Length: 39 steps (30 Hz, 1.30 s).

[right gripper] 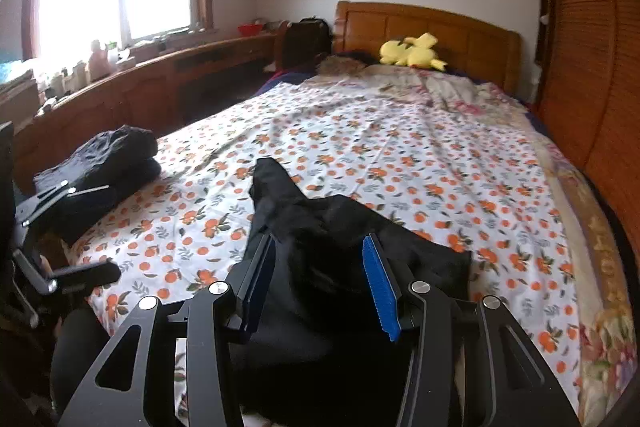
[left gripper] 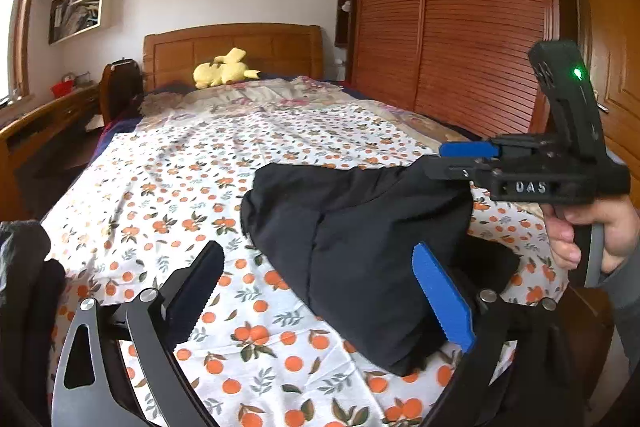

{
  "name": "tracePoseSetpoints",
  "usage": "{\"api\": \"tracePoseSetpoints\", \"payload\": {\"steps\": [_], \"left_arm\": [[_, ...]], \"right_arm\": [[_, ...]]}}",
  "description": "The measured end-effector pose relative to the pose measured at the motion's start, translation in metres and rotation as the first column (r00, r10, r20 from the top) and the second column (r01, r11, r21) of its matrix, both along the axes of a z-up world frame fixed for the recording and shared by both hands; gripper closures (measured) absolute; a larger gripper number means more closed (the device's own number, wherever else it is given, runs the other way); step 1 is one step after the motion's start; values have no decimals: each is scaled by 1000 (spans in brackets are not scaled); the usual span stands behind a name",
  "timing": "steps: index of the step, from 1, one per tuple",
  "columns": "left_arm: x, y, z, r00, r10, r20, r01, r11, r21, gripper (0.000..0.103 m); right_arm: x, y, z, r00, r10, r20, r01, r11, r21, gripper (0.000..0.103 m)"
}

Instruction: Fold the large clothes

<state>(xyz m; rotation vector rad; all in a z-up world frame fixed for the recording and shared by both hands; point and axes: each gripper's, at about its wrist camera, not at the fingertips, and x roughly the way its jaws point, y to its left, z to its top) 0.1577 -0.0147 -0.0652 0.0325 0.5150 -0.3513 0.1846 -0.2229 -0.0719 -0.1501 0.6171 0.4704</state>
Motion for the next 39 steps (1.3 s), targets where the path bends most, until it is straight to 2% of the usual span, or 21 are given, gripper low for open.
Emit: {"api": "tracePoseSetpoints", "payload": {"steps": [7,11,15,21,26,31,35,39], "left_arm": [[6,17,-18,999,21,-26,-21,1000,4,7],[8,22,-25,999,25,-33,-25,1000,-1,7],[10,23,-31,999,26,-43,-26,1000,-8,7],[11,17,-39,998,18,-56,-19,1000,-8,7],[13,8,-46,998,4,-67,-5,1000,-3,7],[13,-2,-50,998,-15,-69,15,1000,7,7],[14,-8,-54,997,-23,-74,24,1000,10,7],[16,-11,-57,996,-25,-83,25,1000,7,7]], "right_arm": [[13,20,-14,999,20,-45,-22,998,-61,60],[11,16,-19,998,27,-56,-32,996,-85,83],[6,6,-26,998,26,-56,-32,994,-101,92],[-14,-8,-26,1000,-5,9,7,993,-118,97],[-33,-51,-26,993,-104,49,107,991,-75,97],[-40,-102,-72,972,-234,-34,229,967,-108,98],[-42,-123,-116,950,-289,-118,270,951,-152,97],[-46,-129,-127,945,-289,-152,270,954,-132,96]]}}
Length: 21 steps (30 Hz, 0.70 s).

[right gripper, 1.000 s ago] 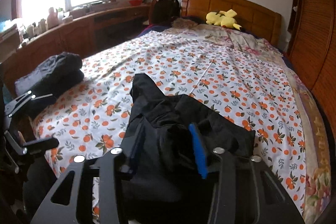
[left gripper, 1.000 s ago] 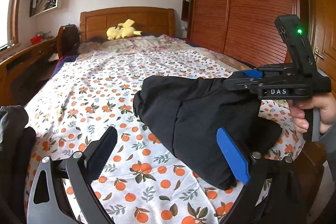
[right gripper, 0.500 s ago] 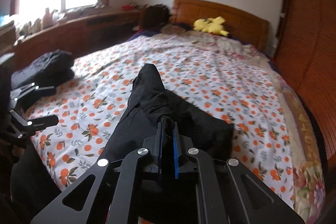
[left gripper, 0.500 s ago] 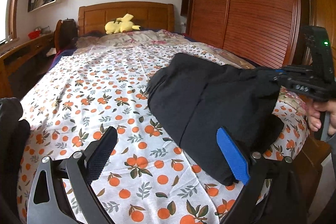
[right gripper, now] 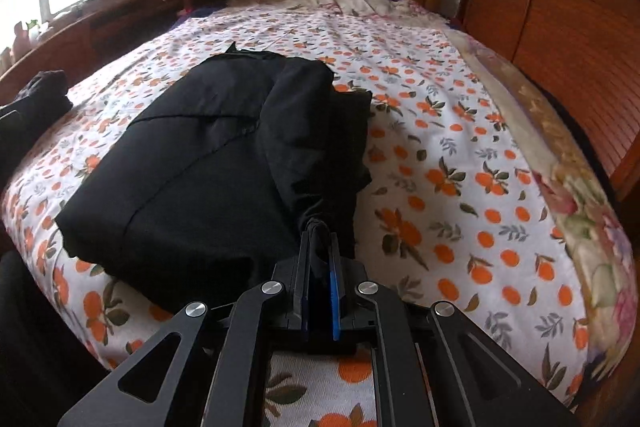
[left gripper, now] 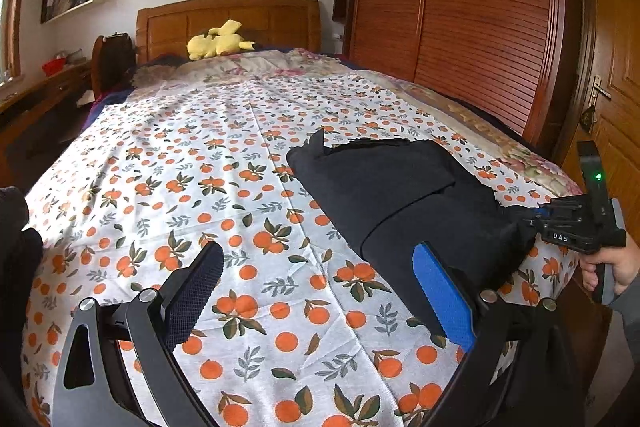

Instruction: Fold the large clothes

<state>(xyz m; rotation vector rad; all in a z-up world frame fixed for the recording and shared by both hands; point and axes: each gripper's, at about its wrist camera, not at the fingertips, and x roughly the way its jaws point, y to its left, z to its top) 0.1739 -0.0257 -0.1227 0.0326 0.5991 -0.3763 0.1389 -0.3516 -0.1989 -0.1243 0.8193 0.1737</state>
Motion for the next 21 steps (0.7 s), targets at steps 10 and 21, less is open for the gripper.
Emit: {"api": "tracePoseSetpoints", "payload": {"steps": [10,21], "left_arm": [[2,-7,-3,1000,-7,11,8,1000,-7,4],[34,-25,-25,999,-34,-37,34,999,10,3]], "right_arm": [[-12,7,48,995,21,100,-22,1000,9,80],[4,41,29,993,93,78,-95,995,22,68]]}}
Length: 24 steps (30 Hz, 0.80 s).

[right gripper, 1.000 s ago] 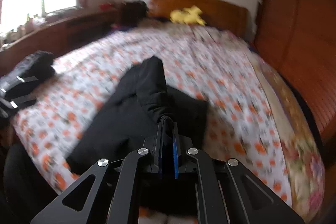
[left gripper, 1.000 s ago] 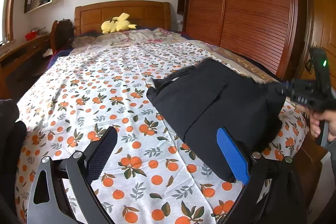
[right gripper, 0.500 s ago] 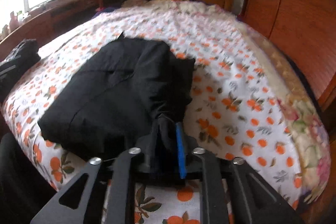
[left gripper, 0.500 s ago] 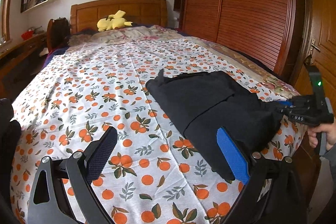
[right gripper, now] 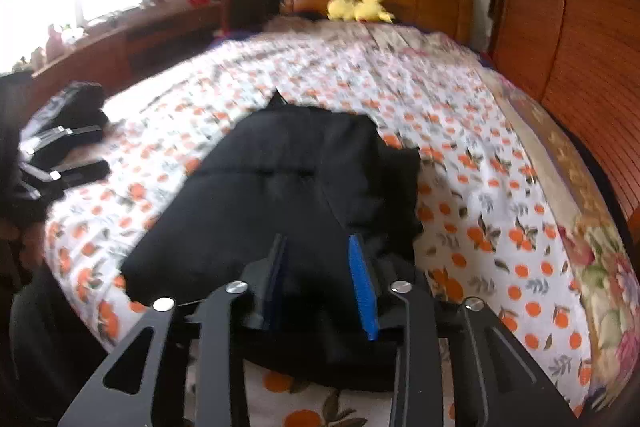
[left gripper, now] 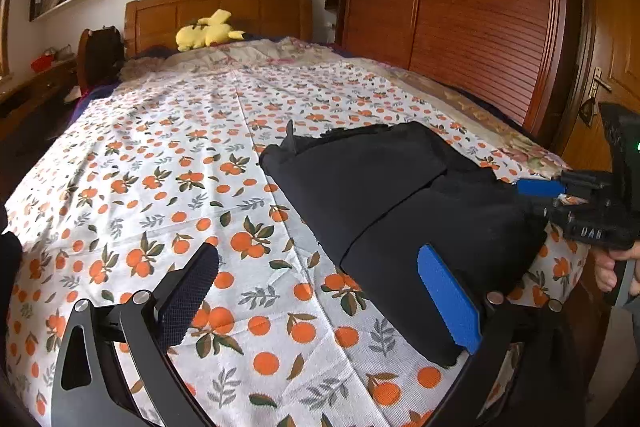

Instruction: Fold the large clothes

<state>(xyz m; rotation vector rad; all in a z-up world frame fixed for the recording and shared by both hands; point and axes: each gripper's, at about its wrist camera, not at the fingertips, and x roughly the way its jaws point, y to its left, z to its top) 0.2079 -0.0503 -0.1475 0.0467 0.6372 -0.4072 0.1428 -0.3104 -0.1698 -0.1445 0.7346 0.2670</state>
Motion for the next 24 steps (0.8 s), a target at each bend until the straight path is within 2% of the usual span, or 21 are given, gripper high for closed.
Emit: {"api": "tracePoseSetpoints", "payload": {"steps": [5,8,12,15,19,24], "left_arm": [[23,-2,-1,1000,-13,-19,13,1000,5,3],[41,-3,4,999,-21,-25,21,1000,8,3],[64,-6,10,999,-29,-22,30,999,23,3],[84,-8,13,999,-32,-24,33,999,26,3],[111,-14,13,999,-34,-12,35,999,33,3],[141,-23,2,999,-36,-21,37,998,44,3]], "right_arm": [[3,-13,-28,995,-41,-87,41,999,3,66],[-3,-19,-22,994,-60,-91,63,998,25,63],[-12,-27,-2,993,-96,-62,99,994,52,50],[-13,-32,5,990,-129,-57,132,990,43,49],[-8,-44,0,981,-177,-80,182,981,67,48],[-1,-54,-22,962,-236,-138,249,964,89,37]]}}
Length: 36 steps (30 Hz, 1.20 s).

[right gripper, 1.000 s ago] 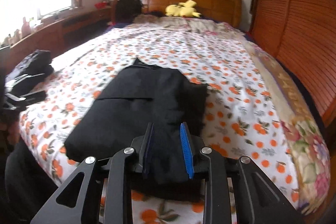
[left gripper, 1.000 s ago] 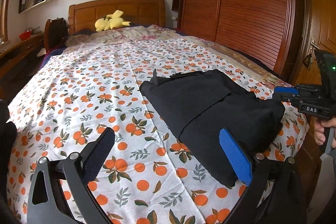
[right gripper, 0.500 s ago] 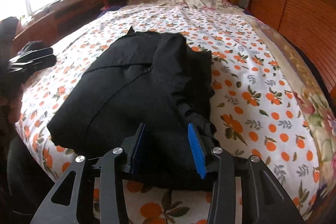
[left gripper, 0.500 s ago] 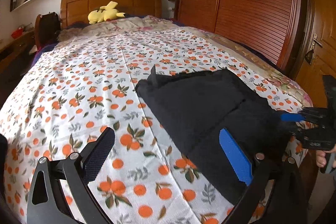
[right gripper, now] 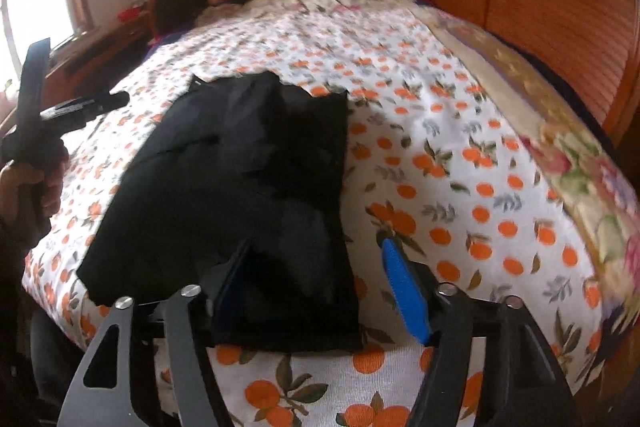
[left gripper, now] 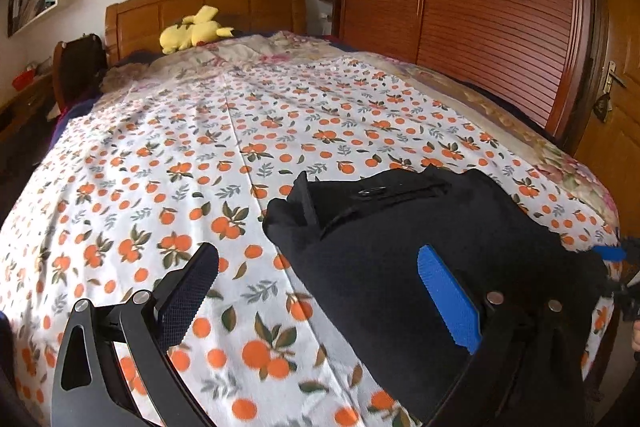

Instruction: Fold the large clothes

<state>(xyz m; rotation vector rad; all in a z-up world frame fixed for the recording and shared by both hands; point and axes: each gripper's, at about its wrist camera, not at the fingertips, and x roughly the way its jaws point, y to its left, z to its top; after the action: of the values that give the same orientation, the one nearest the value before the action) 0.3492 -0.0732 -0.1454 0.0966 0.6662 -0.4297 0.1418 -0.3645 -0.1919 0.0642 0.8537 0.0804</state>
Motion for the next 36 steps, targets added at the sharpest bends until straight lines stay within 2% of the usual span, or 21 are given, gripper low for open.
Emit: {"api": "tracePoseSetpoints", "payload": {"steps": [4,7,11,18,23,25,27,28,29,31,34,36], "left_arm": [[24,-9,-14,1000,-10,-11,10,1000,28,3],[42,-13,-27,1000,-1,-31,2,998,58,3],[64,-12,-42,996,15,-83,-10,998,57,3],[89,-16,-68,979,-14,-204,11,1000,-15,1],[96,-12,-85,958,-13,-287,-16,995,-97,2],[98,-11,-90,949,-27,-313,-15,991,-134,7],[98,-10,-93,938,-58,-341,-8,982,-190,20],[97,-10,-93,937,-69,-341,-3,978,-207,23],[95,-11,-93,938,-76,-339,3,977,-212,28],[93,-15,-90,941,-69,-332,2,980,-198,31],[91,-18,-87,939,-69,-337,1,980,-198,38],[90,-20,-86,939,-71,-337,5,981,-194,46]], "right_arm": [[3,-5,-17,999,-23,-41,25,998,57,37],[2,-2,-25,999,-20,-49,24,997,69,37],[0,1,-29,999,-13,-53,17,997,72,37],[-1,0,-30,998,-9,-54,14,995,96,37],[-2,1,-32,999,-25,-45,30,994,104,37],[-3,2,-33,999,-32,-42,36,993,109,37],[-3,2,-34,998,-38,-41,42,992,120,37],[-3,4,-34,998,-39,-39,44,992,119,37],[-3,5,-34,999,-33,-37,37,993,113,40],[-2,7,-34,999,-20,-39,25,993,115,45],[-2,7,-33,999,-7,-39,11,993,117,49],[-2,6,-33,999,7,-43,-1,990,141,55]]}}
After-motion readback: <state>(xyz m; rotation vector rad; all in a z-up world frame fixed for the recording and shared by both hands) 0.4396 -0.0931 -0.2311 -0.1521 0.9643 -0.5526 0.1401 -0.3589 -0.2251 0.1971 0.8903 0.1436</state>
